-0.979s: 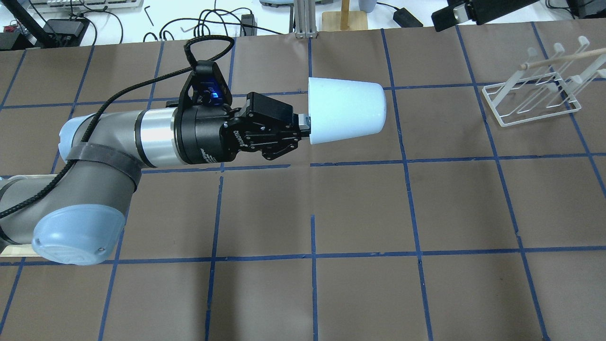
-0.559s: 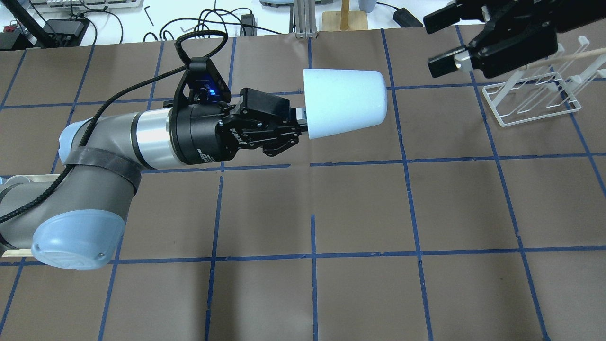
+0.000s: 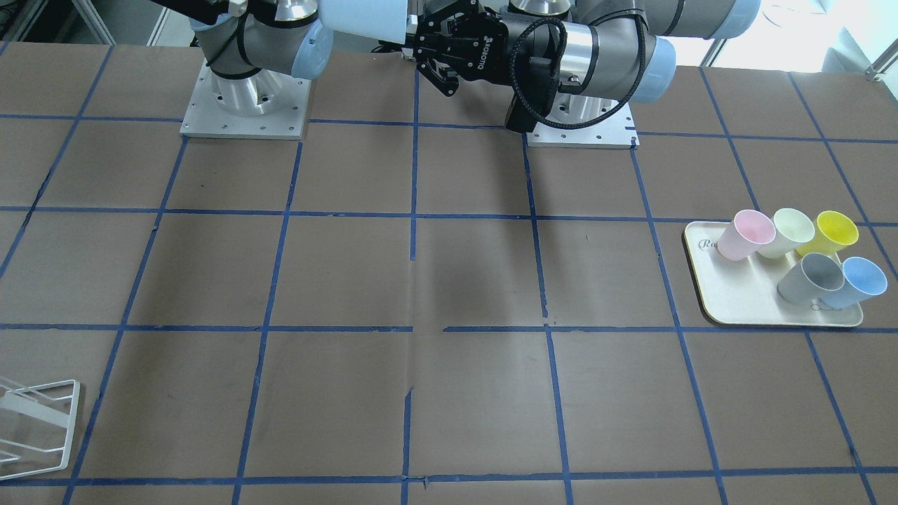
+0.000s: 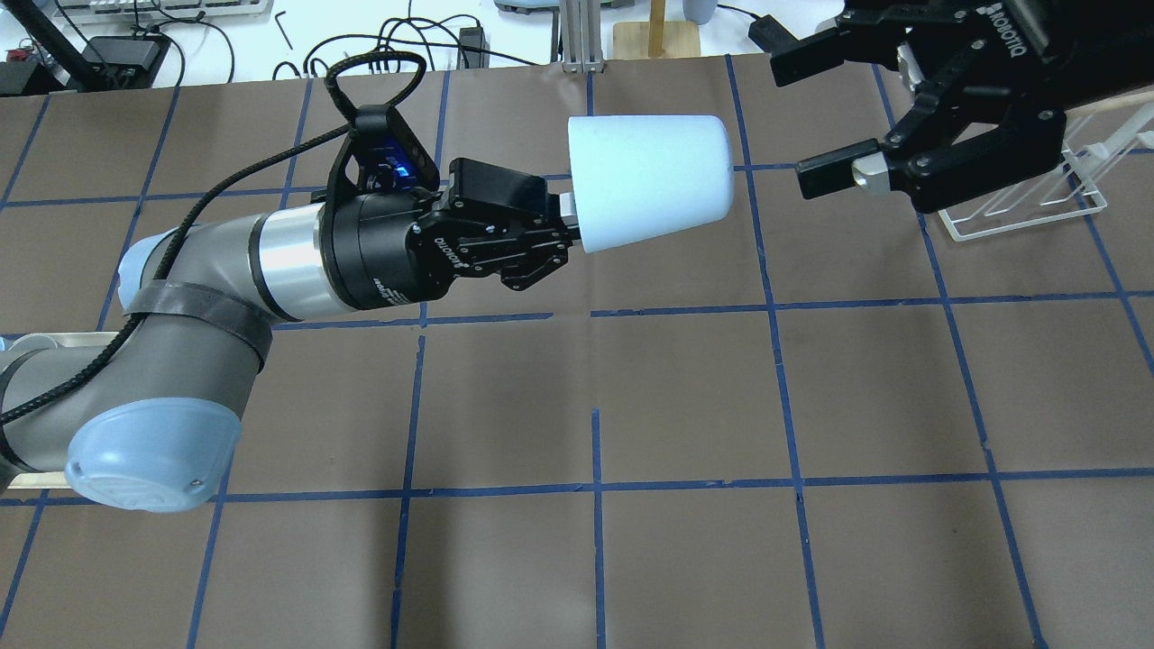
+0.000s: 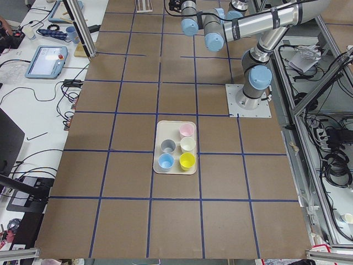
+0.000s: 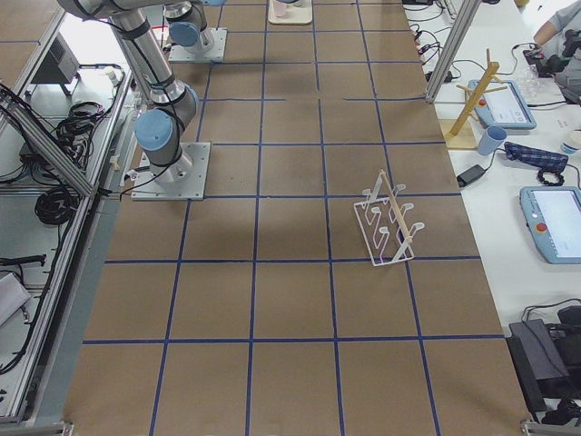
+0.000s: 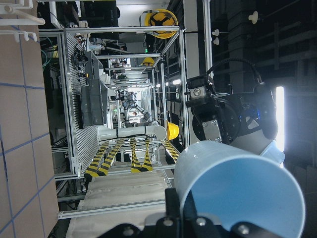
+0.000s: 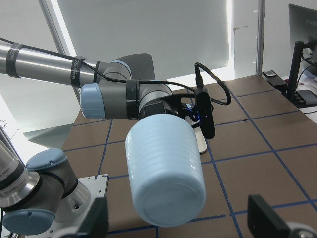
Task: Transfer IKEA cup to right arm and place on rack
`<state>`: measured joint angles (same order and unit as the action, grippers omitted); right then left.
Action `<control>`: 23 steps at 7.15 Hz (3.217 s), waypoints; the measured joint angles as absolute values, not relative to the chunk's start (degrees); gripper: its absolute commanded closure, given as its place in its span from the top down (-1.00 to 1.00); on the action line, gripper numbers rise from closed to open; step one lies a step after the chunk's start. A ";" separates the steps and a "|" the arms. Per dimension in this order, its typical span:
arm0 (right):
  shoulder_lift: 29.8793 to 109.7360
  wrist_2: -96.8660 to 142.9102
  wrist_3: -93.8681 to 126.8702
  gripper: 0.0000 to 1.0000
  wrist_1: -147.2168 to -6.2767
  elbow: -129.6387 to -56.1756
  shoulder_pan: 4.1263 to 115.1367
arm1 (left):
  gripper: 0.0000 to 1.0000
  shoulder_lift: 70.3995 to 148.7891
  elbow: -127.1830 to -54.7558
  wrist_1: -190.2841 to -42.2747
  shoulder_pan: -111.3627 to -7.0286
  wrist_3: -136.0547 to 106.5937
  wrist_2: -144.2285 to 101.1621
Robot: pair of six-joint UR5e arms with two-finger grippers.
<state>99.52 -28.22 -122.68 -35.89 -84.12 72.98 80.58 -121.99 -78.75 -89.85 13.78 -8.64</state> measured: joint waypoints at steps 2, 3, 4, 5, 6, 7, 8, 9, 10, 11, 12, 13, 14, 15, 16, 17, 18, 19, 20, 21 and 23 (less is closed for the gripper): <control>100.32 -26.82 -123.80 1.00 -35.68 -86.57 73.34 | -1.00 81.02 -121.99 -78.67 -89.99 13.96 -8.87; 100.28 -26.62 -123.58 1.00 -37.10 -87.00 73.80 | -1.00 81.08 -121.99 -78.68 -90.07 13.97 -9.37; 100.20 -26.11 -123.12 1.00 -38.30 -87.18 74.29 | -1.00 81.10 -121.99 -78.76 -90.12 14.00 -10.15; 100.10 -25.27 -122.77 1.00 -38.87 -87.23 74.67 | -1.00 81.12 -122.12 -78.79 -90.22 14.01 -10.61; 100.00 -24.64 -122.56 1.00 -39.11 -87.29 75.25 | -1.00 81.12 -122.47 -78.75 -90.41 14.01 -10.78; 99.73 -23.86 -122.45 1.00 -39.22 -87.33 76.26 | -1.00 81.12 -122.81 -78.70 -90.61 14.02 -10.80; 99.25 -22.91 -122.39 1.00 -39.30 -87.40 77.32 | -1.00 81.12 -122.96 -78.68 -90.72 14.00 -10.83; 98.87 -22.39 -122.36 1.00 -39.44 -87.54 77.98 | -1.00 81.12 -123.01 -78.67 -90.79 13.98 -10.85; 98.70 -22.15 -122.37 1.00 -39.60 -87.96 78.25 | -1.00 81.12 -123.03 -78.67 -90.83 13.98 -10.83; 98.66 -22.11 -122.40 1.00 -39.75 -88.80 78.37 | -1.00 81.12 -123.04 -78.64 -90.86 13.98 -10.83; 98.65 -22.12 -122.42 1.00 -39.82 -89.62 78.43 | -1.00 81.11 -123.05 -78.61 -90.90 13.97 -10.89; 98.66 -22.08 -122.43 0.46 -39.81 -90.07 78.45 | -1.00 81.07 -123.04 -78.59 -90.93 13.97 -10.94; 98.69 -22.00 -122.43 0.08 -39.77 -90.26 78.44 | -1.00 81.05 -123.05 -78.58 -90.95 13.99 -10.95; 98.73 -22.02 -122.43 0.01 -39.73 -90.31 78.45 | -1.00 81.05 -123.05 -78.58 -90.95 14.03 -10.92; 98.78 -22.05 -122.45 -0.05 -39.74 -90.35 78.43 | -1.00 81.06 -123.06 -78.58 -90.95 14.05 -10.90; 98.81 -22.05 -122.49 -0.10 -39.78 -90.37 78.41 | -1.00 81.04 -123.08 -78.57 -90.96 14.06 -10.90; 98.87 -22.10 -122.49 -0.11 -39.81 -90.37 78.41 | -0.53 81.01 -123.09 -78.59 -90.97 14.02 -10.90; 98.91 -22.13 -122.46 -0.14 -39.80 -90.36 78.42 | 0.61 80.96 -123.09 -78.65 -90.98 13.91 -10.88; 98.91 -22.14 -122.44 -0.16 -39.77 -90.37 78.42 | 1.00 80.80 -123.05 -78.70 -91.07 13.61 -10.87; 98.96 -22.15 -122.44 -0.16 -39.74 -90.35 78.42 | 1.00 80.68 -123.05 -78.76 -91.05 13.17 -10.87; 98.96 -22.15 -122.43 -0.17 -39.73 -90.35 78.40 | 1.00 80.12 -123.02 -78.90 -91.03 12.36 -10.68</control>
